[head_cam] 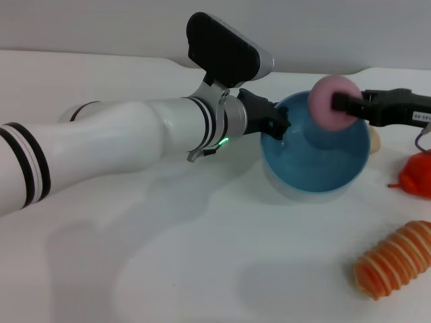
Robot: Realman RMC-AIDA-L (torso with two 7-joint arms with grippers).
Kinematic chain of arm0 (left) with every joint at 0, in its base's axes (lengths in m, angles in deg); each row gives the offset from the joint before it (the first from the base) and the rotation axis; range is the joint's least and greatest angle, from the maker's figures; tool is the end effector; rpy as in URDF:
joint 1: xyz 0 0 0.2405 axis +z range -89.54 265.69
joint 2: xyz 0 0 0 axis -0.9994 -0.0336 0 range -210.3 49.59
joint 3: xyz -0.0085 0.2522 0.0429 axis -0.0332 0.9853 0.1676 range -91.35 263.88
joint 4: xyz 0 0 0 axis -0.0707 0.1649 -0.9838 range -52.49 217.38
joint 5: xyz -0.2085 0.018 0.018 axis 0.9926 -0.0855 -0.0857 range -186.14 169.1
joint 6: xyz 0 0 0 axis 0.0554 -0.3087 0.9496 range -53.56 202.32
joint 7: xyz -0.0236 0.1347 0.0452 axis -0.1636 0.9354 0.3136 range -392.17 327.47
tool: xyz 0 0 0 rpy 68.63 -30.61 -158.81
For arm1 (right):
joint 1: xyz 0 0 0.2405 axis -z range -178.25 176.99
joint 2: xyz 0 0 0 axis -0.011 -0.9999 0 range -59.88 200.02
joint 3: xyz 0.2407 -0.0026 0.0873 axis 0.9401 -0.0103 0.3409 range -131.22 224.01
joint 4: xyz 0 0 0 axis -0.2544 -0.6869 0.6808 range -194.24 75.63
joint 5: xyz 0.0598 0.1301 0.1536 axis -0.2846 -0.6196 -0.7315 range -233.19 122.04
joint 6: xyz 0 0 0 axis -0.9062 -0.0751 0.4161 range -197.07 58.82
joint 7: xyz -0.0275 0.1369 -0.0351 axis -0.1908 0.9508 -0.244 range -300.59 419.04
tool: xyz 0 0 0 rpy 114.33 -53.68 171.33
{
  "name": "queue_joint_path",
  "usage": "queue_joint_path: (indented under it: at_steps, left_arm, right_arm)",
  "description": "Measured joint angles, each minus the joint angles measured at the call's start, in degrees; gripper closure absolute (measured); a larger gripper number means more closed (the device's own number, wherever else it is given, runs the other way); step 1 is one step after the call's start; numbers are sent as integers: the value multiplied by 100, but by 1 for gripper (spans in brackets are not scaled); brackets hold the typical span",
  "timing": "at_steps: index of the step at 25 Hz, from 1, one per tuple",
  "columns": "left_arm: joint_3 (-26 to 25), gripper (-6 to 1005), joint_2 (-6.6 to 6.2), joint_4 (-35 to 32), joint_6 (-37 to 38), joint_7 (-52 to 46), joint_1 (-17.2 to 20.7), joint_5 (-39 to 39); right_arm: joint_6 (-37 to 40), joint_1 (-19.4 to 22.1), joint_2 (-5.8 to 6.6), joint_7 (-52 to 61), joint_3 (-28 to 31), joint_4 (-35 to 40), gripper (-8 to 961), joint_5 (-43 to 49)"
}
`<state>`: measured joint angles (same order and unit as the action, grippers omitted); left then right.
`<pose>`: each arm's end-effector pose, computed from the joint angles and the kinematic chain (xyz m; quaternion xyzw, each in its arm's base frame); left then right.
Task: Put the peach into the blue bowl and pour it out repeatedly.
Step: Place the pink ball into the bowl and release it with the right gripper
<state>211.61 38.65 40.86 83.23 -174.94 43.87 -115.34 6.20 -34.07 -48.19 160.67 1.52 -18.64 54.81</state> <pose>-0.1547 0.3939 -0.1445 -0.9162 -0.2386 -0.0707 0.3141 0.2480 0.3794 0.0119 -0.8834 0.3565 0.2414 0.1851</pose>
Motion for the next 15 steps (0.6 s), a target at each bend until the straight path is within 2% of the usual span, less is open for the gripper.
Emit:
queue_joint_path:
  at_steps: [15]
  left_arm:
    - [-40, 1001, -21, 41, -15, 47, -6, -24]
  right_arm:
    - [-274, 20, -4, -9, 50, -77, 515, 144]
